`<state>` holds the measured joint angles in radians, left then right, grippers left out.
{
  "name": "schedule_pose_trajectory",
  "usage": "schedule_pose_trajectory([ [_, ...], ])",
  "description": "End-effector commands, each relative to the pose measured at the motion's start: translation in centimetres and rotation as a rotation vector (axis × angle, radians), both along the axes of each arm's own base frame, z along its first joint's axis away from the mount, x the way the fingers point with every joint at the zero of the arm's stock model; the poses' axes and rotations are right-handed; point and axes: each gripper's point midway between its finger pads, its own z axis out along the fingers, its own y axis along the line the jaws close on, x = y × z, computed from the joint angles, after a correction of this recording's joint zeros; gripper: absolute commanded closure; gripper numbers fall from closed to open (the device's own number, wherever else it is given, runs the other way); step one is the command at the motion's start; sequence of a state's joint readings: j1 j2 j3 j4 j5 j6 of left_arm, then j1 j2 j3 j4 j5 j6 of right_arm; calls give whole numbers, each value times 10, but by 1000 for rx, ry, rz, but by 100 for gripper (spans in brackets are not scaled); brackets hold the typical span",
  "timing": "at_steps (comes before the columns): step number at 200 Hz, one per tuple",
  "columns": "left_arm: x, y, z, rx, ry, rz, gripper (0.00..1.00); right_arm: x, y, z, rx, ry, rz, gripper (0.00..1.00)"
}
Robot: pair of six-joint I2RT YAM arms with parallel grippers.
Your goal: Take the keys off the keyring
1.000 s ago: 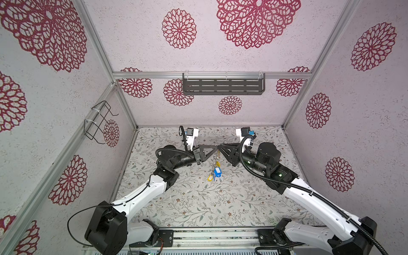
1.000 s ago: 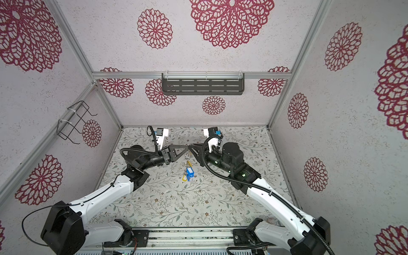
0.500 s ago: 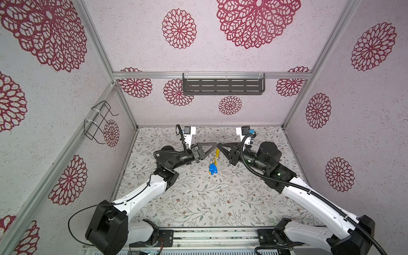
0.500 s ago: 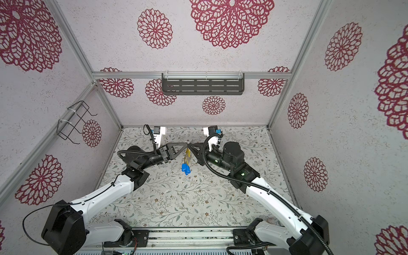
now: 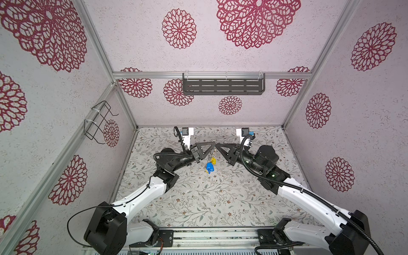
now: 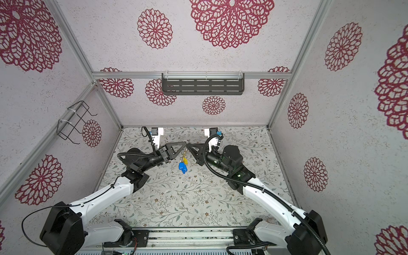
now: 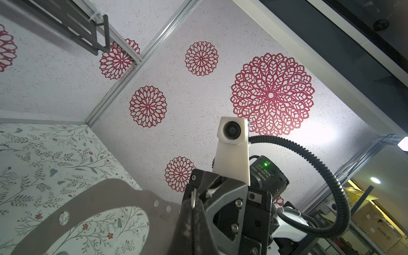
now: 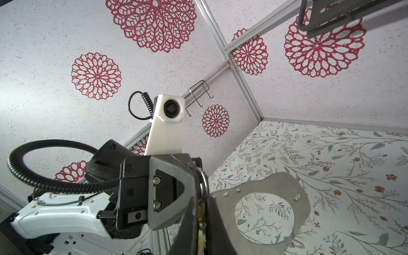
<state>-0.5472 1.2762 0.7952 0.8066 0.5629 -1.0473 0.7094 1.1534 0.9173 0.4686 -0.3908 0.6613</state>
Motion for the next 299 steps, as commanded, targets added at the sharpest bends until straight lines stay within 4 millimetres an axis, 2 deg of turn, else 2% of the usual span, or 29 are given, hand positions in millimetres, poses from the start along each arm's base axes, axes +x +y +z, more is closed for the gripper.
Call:
schedule_pose_trajectory([
  [1,-2,11,26,-66,-83,68,100,-13,5,13,51,-24,73,89],
  [79,5,10,26,-100,-78,87,100,-19,9,15,74,-8,113,90],
  [95,6,7,26,-104,-76,82,100,-21,5,16,56,-14,96,83],
  [106,7,5,25,-99,-71,71,100,-20,-3,19,20,-31,53,72],
  [129,7,3,22,-92,-61,55,100,-13,-32,24,-64,-45,-102,63],
  [156,5,-1,21,-73,-51,30,100,-6,-72,49,-46,-61,-219,62],
  [168,3,-3,21,-72,-50,17,100,-3,-77,58,-23,-64,-214,65],
  [182,3,-4,21,-75,-51,13,100,-2,-72,68,8,-62,-166,69],
  [200,1,-5,23,-77,-52,1,100,1,-55,70,30,-41,-76,70],
  [225,-2,-7,25,-75,-52,-18,100,8,-35,59,34,1,6,64],
  [244,-4,-8,25,-74,-53,-25,100,11,-24,53,26,12,29,68],
  [276,-5,-10,25,-70,-57,-29,100,28,-27,37,21,89,-57,83],
  [299,-4,-11,23,-59,-56,-24,100,35,-28,31,29,132,-86,84],
])
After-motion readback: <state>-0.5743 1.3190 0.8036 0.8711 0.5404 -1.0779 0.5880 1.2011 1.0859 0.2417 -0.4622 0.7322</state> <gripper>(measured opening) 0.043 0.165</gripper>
